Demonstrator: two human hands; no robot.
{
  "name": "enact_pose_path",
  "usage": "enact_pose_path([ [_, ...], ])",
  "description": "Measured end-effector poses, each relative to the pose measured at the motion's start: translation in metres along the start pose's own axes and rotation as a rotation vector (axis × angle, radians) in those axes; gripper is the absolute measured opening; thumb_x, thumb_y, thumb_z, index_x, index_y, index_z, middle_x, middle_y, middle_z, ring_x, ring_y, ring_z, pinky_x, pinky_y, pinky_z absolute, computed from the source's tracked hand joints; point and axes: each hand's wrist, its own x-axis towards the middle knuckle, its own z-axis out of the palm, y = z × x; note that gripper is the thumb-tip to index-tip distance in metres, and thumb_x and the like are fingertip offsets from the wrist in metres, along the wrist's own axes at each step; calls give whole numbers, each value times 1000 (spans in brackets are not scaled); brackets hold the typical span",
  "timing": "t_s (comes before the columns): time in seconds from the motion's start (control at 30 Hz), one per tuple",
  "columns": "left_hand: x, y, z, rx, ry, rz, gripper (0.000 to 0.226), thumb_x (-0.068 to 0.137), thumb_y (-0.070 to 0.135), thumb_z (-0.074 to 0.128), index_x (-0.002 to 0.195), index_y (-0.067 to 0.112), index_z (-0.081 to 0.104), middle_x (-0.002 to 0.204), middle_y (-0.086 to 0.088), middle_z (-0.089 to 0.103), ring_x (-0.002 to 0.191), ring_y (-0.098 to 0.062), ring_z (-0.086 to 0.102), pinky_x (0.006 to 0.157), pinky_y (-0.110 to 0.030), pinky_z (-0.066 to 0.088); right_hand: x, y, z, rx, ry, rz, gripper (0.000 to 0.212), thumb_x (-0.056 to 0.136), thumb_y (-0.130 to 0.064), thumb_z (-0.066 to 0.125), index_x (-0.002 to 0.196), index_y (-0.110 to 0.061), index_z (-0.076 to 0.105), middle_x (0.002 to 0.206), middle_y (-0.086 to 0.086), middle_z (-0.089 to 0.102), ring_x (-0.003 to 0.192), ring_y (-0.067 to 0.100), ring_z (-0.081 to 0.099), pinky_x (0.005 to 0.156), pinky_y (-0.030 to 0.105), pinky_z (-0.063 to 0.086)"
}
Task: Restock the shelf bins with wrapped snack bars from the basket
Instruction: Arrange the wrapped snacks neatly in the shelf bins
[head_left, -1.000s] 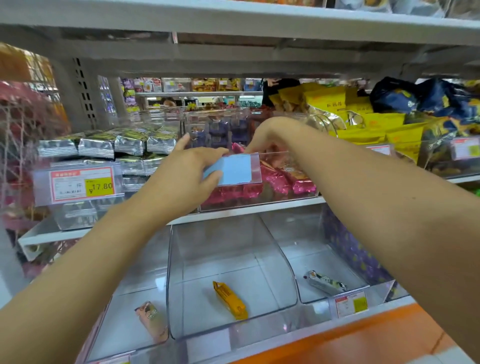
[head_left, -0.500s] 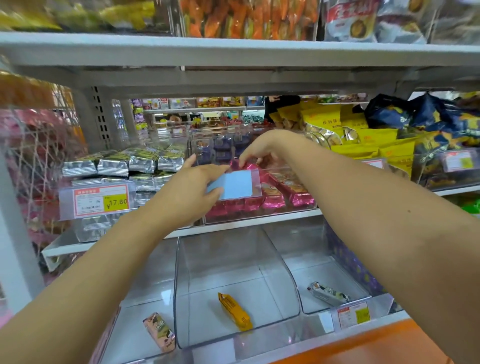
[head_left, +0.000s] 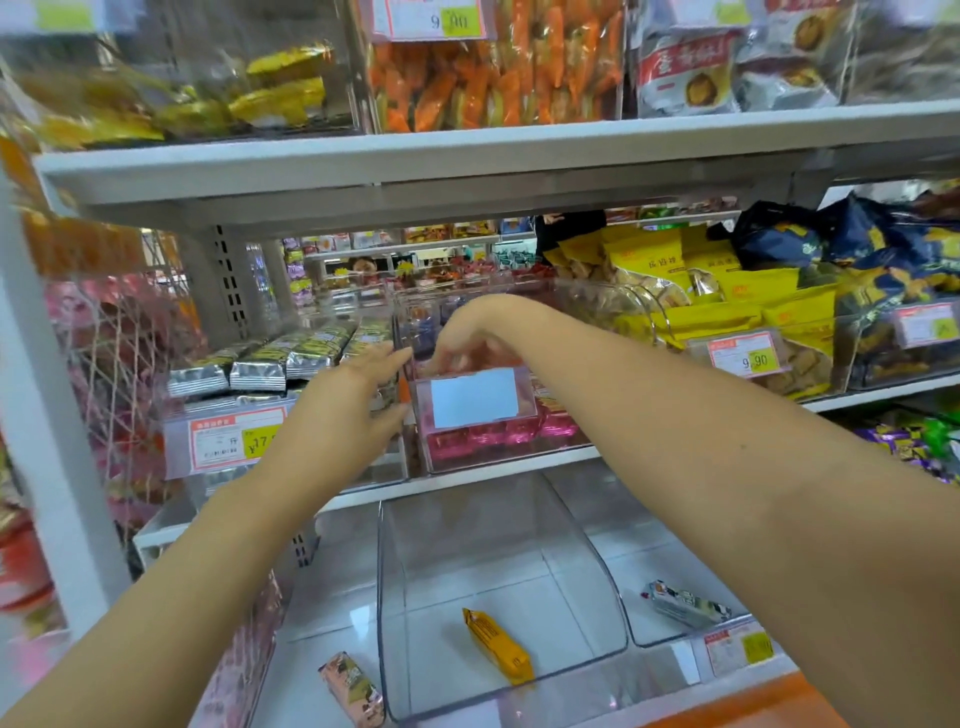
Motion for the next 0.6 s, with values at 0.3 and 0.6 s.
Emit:
enact_pose_path([
  [0.3,-18,15,-2,-83,161,-2,45,94,20,55,138,14,48,147,-2,42,135,-18,39,106,-25,29,-33,16,0,-96,260,-164,17,95,-14,57,104,-5,67,99,7,67,80,16,63,75,27,55],
  [0.6,-121,27,37,-350,18,-59,51,94,37,54,57,2,52,46,-4,47,45,-12,36,48,-21,27,-146,70,76,-404,532,-424,43,91,-38,59,66,-3,64,60,9,55,59,18,51,57,30,41],
])
